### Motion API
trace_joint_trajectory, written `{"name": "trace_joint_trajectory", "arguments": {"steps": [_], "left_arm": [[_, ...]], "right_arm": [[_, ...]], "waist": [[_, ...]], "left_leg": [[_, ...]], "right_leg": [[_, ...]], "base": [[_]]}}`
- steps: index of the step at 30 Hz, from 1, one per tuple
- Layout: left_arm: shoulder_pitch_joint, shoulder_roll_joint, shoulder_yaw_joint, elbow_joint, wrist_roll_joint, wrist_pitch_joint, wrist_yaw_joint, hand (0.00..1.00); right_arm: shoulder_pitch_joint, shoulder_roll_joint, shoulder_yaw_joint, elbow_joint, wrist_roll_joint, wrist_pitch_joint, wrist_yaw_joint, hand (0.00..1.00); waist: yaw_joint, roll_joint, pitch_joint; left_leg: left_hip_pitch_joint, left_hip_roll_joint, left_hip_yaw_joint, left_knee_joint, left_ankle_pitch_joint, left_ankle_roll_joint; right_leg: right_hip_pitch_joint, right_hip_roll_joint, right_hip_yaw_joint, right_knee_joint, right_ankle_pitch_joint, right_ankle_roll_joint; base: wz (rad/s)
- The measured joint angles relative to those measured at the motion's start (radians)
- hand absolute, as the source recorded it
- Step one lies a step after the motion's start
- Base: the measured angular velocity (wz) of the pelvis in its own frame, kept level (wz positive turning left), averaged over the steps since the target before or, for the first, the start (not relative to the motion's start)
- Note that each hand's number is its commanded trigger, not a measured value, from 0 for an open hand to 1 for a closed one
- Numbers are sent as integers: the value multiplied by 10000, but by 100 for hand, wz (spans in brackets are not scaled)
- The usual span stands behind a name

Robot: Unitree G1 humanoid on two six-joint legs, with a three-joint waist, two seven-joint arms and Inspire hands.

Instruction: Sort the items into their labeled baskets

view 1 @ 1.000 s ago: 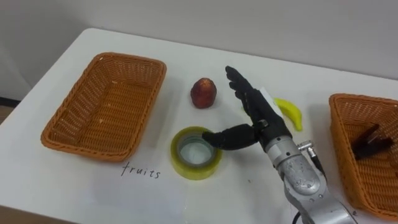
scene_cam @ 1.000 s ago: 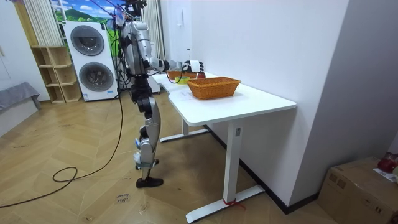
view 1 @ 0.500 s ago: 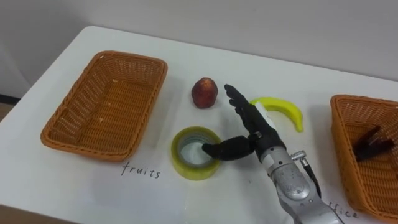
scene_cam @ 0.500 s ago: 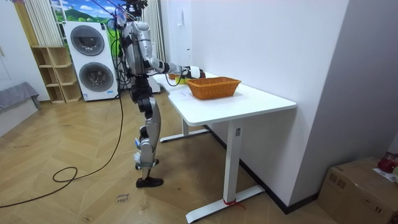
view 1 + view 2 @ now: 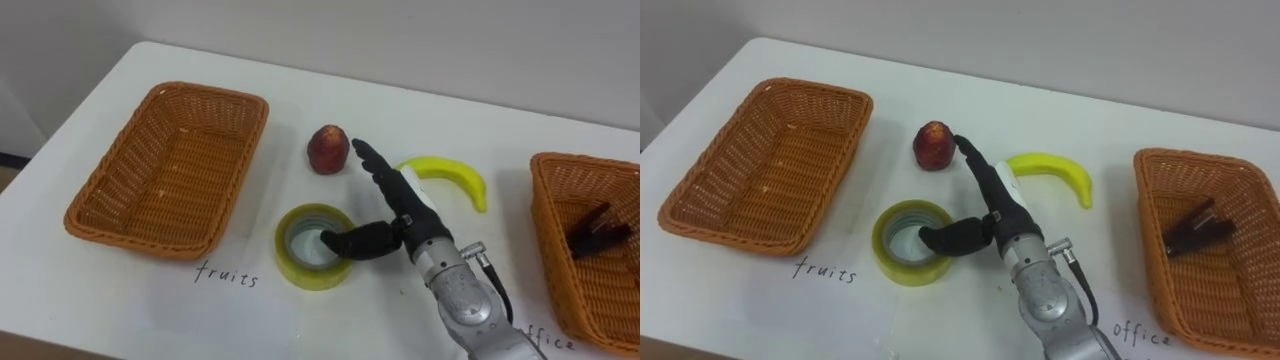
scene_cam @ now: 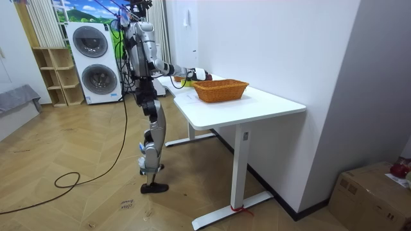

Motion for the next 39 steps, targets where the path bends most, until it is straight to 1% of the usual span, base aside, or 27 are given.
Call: {"name": "trace_joint_trajectory", "arguments": {"steps": [11,14,17,18,21,28,31,33,36,39], "left_arm": [[42,-6,-6,-39,-6,-5,-18,0],[50,-4,-5,-65,2,-2,23,0],[98,-3,-6,-77,64,33,29,0],[167,-3,-13,-185,81,71,17,0],[194,-9,-14,-257,186,274,-1,0],[82,1,-14,-375,197,325,6,0],[32,32,-14,-375,185,328,3,0],[57,65,-11,-374,185,327,-1,0],[67,79,2,-371,174,327,-35,0],[63,80,1,-371,173,327,-162,0]], "right_arm": [[9,14,48,-1,-409,0,128,0],[10,43,64,0,-433,1,171,0],[11,53,78,274,-608,18,244,0],[10,52,33,287,-610,100,357,0],[7,53,6,284,-736,124,653,0],[-3,-6,-74,408,-721,148,1300,0],[-4,-12,-91,406,-718,226,1493,0],[-6,-12,-154,404,-718,233,1654,0],[-6,-12,-205,392,-724,280,1847,0],[-17,-12,-282,376,-731,331,2020,0]], "waist": [[-25,-3,-2],[-26,-3,-1],[-29,-48,1],[-31,-69,12],[-32,-88,8],[-40,-110,13],[-46,-155,5],[-45,-236,10],[-41,-358,-20],[-36,-409,-19]], "left_leg": [[-1,-8,-87,79,2,1],[-2,-24,-202,107,2,2],[5,-28,-198,140,2,2],[-2,-27,-194,145,2,2],[-2,-27,-229,128,-2,1],[21,-32,-299,153,-2,0],[24,-32,-316,166,-1,-2],[20,-32,-351,168,0,-3],[20,-37,-401,168,-1,-3],[21,-43,-421,169,-1,-3]], "right_leg": [[28,-6,-103,-1,2,4],[57,-13,-138,-2,2,4],[89,-29,-234,1,2,4],[87,-30,-240,2,2,4],[97,-27,-238,7,2,4],[169,-23,-248,13,2,4],[185,-23,-265,14,2,4],[200,-23,-318,13,2,4],[215,-23,-353,14,2,4],[223,-26,-363,14,3,4]], "base": [[1],[6],[1],[0],[0],[1],[0],[4],[5],[1]]}}
